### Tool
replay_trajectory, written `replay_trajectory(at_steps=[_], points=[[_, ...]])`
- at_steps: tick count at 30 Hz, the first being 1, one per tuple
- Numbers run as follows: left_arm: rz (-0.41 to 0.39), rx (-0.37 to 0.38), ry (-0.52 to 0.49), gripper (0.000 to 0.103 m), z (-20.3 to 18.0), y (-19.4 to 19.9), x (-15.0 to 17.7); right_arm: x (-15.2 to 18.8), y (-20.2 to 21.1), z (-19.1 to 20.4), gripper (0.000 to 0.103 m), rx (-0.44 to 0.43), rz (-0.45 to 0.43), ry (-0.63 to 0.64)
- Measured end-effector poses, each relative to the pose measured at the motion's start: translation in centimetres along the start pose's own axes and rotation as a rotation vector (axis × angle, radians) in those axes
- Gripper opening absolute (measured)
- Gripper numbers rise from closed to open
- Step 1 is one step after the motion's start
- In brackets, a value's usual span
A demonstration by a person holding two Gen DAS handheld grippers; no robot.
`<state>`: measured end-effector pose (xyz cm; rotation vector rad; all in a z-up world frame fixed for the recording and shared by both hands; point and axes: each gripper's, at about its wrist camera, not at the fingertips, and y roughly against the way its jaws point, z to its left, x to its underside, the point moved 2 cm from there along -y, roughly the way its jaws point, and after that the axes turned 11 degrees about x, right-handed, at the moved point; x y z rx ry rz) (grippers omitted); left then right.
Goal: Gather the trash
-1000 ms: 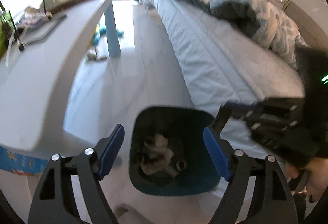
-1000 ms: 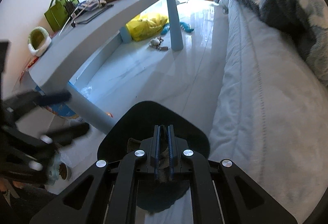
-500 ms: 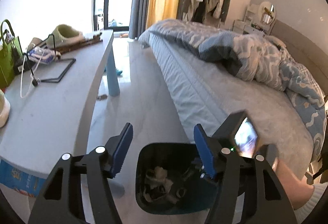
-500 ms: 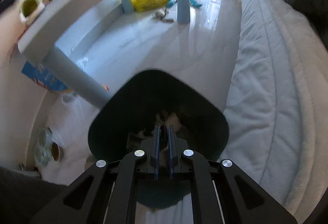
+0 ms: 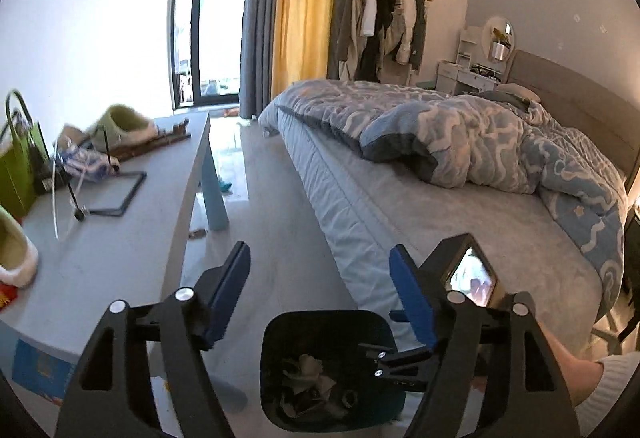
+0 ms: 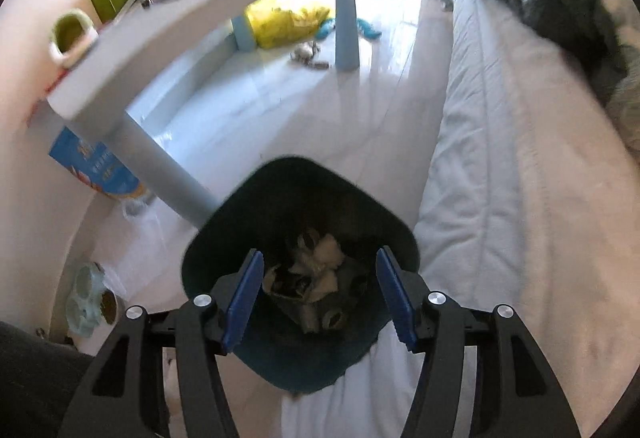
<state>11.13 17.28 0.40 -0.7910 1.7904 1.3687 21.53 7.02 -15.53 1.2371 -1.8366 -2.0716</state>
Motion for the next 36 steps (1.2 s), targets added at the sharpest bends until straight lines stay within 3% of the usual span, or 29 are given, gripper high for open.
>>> replay_trajectory(at_steps=[4, 9, 16, 20, 29, 36], points=[[-0.033, -0.018, 0.027, 0.088, -1.3, 2.0, -0.8, 0.5, 4.3, -2.0, 0.061, 0.015, -0.096, -0.056], [-0.045, -0.082, 0.04, 0.097, -3.7, 4.2, 0.2, 3.2, 10.4, -5.5, 0.08, 0.106, -0.257, -0.119], [-0.081, -0.107, 0.037, 0.1, -6.6, 6.1, 1.4, 7.2, 18.4, -11.4, 0.096, 0.25, -0.432, -0.261], [-0.086, -0.132, 0.013, 0.1, -8.0, 6.8, 2.0, 9.7, 22.4, -13.8, 0.099, 0.332, -0.492, -0.285], [-0.104, -0.155, 0.026, 0.1, -9.2, 8.4, 3.0, 16.5, 28.4, -17.4, 0.1, 0.385, -0.564, -0.371], [-0.046, -0.187, 0.007, 0.1, -10.3, 7.7, 5.6, 21.2, 31.6, -19.2, 0.1, 0.423, -0.595, -0.447]])
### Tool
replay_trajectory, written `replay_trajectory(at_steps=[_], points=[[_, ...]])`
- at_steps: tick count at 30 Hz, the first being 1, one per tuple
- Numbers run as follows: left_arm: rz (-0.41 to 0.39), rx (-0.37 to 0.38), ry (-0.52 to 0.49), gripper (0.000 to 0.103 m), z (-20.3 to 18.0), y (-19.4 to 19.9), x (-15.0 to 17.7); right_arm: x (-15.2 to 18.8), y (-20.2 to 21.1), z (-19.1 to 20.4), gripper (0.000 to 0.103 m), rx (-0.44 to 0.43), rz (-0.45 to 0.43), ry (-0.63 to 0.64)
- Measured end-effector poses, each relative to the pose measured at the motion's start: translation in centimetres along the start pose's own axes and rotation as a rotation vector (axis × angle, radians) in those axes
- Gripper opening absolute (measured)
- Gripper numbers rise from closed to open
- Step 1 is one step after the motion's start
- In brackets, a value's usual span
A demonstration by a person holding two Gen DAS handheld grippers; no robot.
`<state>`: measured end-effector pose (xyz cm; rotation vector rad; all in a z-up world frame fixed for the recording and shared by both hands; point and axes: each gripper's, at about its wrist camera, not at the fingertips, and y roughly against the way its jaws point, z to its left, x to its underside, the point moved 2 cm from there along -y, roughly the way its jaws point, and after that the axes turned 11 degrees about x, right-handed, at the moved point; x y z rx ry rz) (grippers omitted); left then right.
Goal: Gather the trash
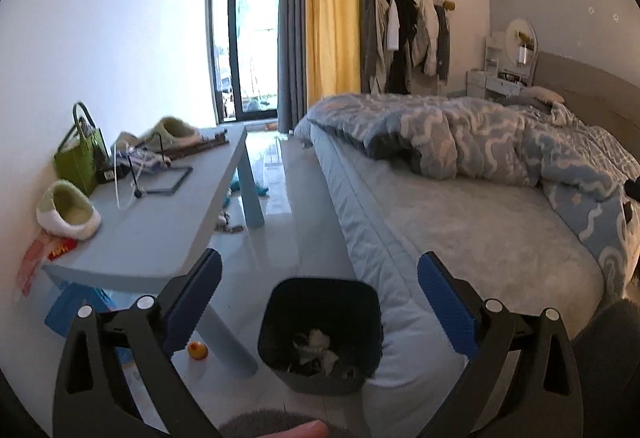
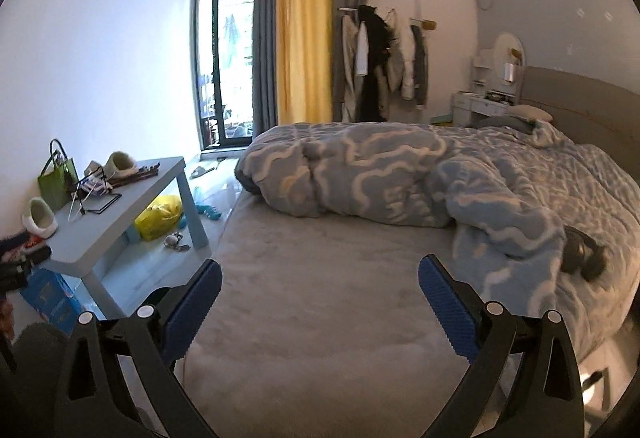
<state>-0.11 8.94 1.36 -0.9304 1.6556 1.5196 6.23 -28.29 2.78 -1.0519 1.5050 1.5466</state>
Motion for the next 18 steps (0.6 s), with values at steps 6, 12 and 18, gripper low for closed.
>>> replay_trajectory(at_steps=[6, 12, 18], points=[[-0.005, 0.008, 0.017, 0.1, -0.2, 0.3, 1.2, 3.2, -0.6, 0.1, 0.1, -0.072, 0.055, 0.032], [0.018, -0.021, 0.034, 0.1, 0.1, 0.1, 1.6, 3.0, -0.3, 0.5, 0.1, -0.157, 0.039, 0.012], [0.036, -0.028, 0.041, 0.1, 0.1, -0.2, 1.8, 3.3, -0.3, 2.4, 0.1, -0.181, 0.053, 0.081]])
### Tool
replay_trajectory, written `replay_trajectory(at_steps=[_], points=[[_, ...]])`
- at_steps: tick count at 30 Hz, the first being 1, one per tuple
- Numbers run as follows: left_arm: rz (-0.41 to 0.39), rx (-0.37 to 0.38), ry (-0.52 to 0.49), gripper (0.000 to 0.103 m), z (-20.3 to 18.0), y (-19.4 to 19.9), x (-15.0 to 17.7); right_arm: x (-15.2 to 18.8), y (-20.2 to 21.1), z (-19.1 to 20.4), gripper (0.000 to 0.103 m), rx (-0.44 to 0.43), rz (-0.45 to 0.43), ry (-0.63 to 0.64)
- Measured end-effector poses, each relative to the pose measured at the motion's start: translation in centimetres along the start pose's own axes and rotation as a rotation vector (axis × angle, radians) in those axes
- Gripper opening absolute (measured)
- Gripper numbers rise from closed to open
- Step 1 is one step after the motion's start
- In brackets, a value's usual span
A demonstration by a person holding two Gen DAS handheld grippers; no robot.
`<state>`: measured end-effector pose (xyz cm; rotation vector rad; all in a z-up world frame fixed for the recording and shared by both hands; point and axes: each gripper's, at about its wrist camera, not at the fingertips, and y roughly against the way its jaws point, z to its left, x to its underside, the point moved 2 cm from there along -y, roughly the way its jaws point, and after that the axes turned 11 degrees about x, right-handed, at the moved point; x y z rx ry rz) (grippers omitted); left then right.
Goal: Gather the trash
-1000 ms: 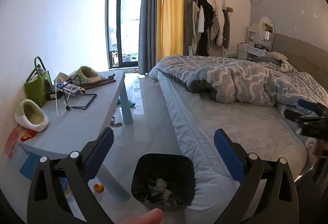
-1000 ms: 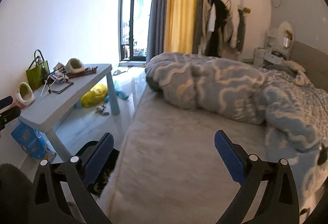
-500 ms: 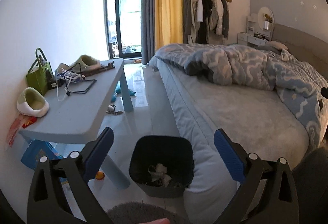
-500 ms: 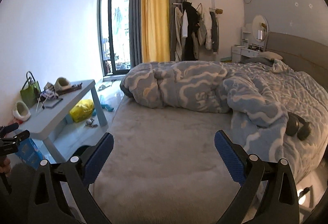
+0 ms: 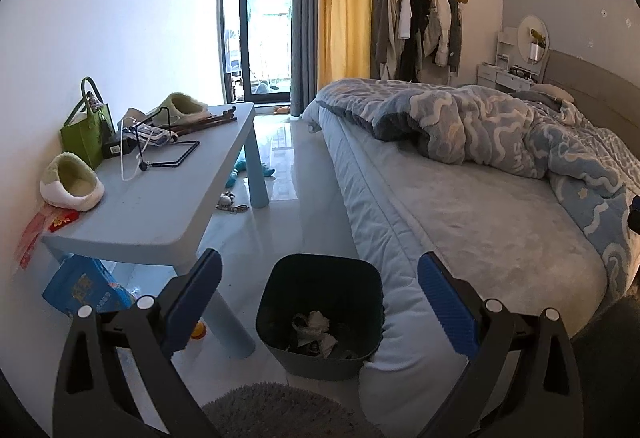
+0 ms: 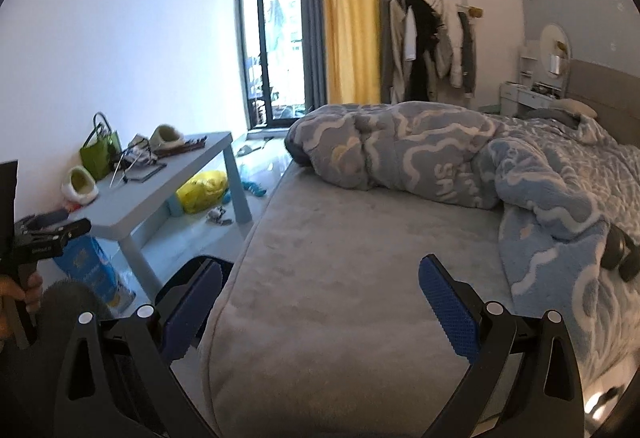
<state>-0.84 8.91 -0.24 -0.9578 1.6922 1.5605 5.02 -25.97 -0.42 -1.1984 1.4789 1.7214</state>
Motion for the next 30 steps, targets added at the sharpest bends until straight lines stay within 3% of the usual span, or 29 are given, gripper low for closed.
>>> replay_trajectory(at_steps=[30], points=[[0.004, 0.016, 0.001, 0.1, 0.1, -0.1, 0.3, 0.1, -0.1, -0.9, 0.1, -0.016, 0.013, -0.037]])
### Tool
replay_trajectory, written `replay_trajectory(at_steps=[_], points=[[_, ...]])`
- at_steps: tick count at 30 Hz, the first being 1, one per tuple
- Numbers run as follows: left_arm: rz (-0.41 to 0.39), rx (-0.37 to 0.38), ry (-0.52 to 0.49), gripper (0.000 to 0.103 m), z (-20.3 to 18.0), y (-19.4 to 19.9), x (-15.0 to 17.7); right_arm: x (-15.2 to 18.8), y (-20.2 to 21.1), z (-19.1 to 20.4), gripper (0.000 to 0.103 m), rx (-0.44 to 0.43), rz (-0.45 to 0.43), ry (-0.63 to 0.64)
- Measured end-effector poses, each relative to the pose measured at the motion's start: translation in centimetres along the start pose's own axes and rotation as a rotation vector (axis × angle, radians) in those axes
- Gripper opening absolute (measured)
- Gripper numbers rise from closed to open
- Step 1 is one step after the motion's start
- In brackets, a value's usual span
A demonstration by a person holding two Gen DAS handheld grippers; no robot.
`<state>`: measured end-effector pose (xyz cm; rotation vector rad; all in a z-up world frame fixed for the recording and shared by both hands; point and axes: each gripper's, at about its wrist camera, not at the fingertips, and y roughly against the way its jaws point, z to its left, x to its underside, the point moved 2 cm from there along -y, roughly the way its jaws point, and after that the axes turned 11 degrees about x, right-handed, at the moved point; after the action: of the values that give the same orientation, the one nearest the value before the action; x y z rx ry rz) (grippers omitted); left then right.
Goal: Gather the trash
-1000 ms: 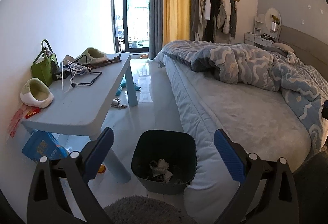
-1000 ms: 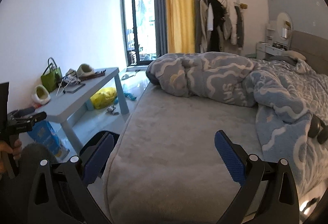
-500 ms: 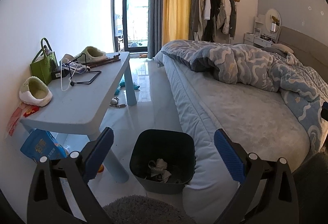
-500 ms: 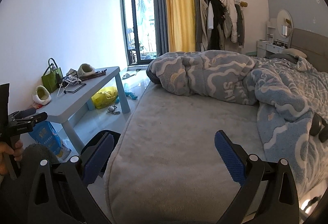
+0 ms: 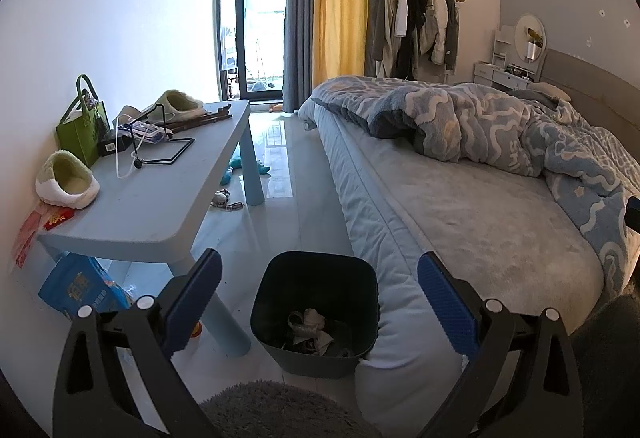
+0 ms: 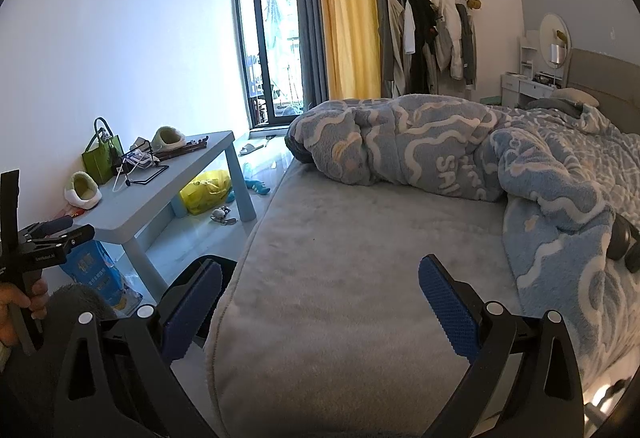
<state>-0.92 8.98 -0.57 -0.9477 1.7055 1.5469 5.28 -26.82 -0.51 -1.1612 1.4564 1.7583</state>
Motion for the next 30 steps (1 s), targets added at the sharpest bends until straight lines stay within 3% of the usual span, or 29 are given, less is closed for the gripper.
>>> replay_trajectory(at_steps=[30], points=[[0.005, 0.001, 0.005, 0.1, -0.22, -0.03, 0.1, 0.0, -0.03, 0.12, 0.1, 0.0, 0.003, -0.001]])
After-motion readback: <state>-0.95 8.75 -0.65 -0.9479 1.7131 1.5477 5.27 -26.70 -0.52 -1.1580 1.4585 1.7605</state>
